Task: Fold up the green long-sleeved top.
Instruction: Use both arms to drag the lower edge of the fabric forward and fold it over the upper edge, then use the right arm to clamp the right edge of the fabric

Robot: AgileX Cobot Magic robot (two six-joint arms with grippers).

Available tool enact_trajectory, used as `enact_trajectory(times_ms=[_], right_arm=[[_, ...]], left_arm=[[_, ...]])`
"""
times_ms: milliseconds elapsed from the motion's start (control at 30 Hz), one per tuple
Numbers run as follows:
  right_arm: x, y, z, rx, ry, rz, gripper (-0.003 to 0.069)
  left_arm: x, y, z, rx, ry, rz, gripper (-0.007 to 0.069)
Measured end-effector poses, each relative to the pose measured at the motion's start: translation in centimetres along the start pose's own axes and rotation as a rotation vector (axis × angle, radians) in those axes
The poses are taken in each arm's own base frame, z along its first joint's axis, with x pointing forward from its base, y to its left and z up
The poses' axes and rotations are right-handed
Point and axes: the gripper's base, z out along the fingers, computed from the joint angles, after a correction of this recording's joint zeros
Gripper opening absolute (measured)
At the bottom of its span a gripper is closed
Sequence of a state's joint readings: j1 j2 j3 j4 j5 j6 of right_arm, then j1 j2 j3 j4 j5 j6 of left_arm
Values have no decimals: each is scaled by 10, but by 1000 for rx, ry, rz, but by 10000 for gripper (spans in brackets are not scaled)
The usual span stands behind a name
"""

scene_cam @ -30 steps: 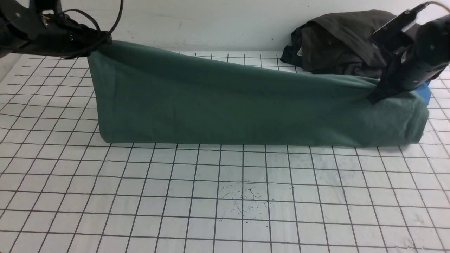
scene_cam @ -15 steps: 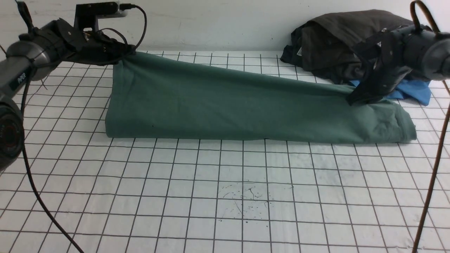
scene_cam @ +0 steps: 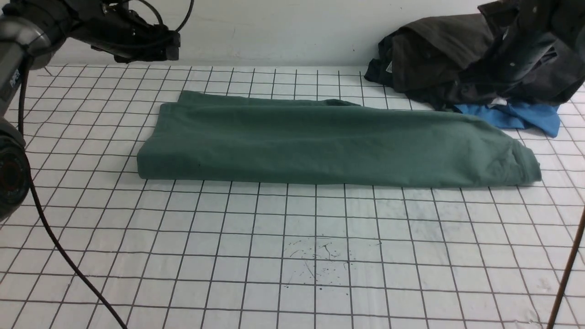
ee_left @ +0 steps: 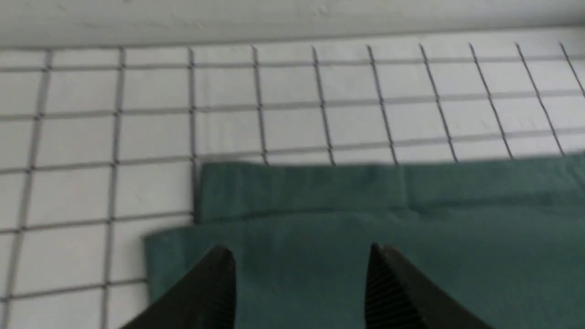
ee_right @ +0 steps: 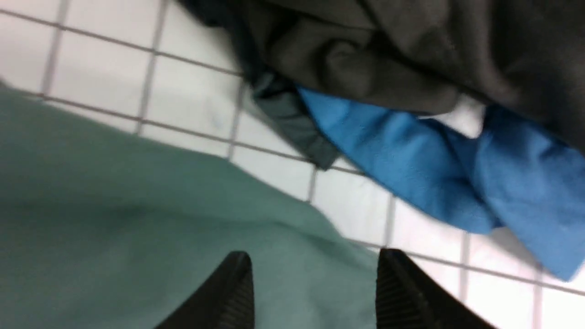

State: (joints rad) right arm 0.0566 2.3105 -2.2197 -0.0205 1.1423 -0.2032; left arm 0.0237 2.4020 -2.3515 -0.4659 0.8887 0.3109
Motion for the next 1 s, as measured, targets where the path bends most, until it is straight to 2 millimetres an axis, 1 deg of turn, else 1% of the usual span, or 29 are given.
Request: enact_trajectory(times_ms=[67,100,200,233,267,333,367,400,467,533,600,667,700,733,767,867,933,967,1000], right_arm=[[4,12,11,-124,23,-1,222],[6,20,22,-206,30,7,165],[13,36,51,-338,37,15,43],[14,40,62,-367,30,21,19],[16,43,72,-384,16,29,4],[18,45,91,-385,-16,49,-8],[17,45,96,-374,-38,59,-10],[17,45,97,-374,-36,59,-10],[15,43,103,-337,-79,83,-10],[12,40,106,-283,-110,118,-10],[9,32,106,-205,-125,146,-10],[8,23,102,-130,-116,151,-10],[8,22,101,-122,-113,148,-10],[7,13,91,-66,-89,123,-10],[5,9,83,-46,-74,111,-10],[0,3,52,-38,-41,95,-10],[-1,3,32,-56,-12,84,-10],[0,4,26,-71,13,77,-10],[2,6,26,-83,43,75,-10]], left_arm=[[12,-17,12,46,102,31,268],[22,-28,25,69,154,61,205],[43,-44,54,92,230,114,88],[50,-48,65,98,244,126,51],[56,-52,74,100,247,137,26],[65,-54,94,89,218,147,0],[66,-55,99,81,193,148,-2],[67,-54,100,80,195,147,-3],[68,-50,114,47,119,148,-8],[66,-44,118,5,68,169,-7],[64,-37,117,-24,57,178,-7],[60,-29,108,-50,74,180,-7],[59,-30,107,-51,71,182,-7],[51,-29,90,-51,102,182,-7],[45,-31,77,-46,124,184,-7],[28,-47,37,-3,178,188,-7],[23,-63,15,58,227,201,-7],[24,-71,9,92,263,216,-7],[27,-77,7,119,300,229,-7]])
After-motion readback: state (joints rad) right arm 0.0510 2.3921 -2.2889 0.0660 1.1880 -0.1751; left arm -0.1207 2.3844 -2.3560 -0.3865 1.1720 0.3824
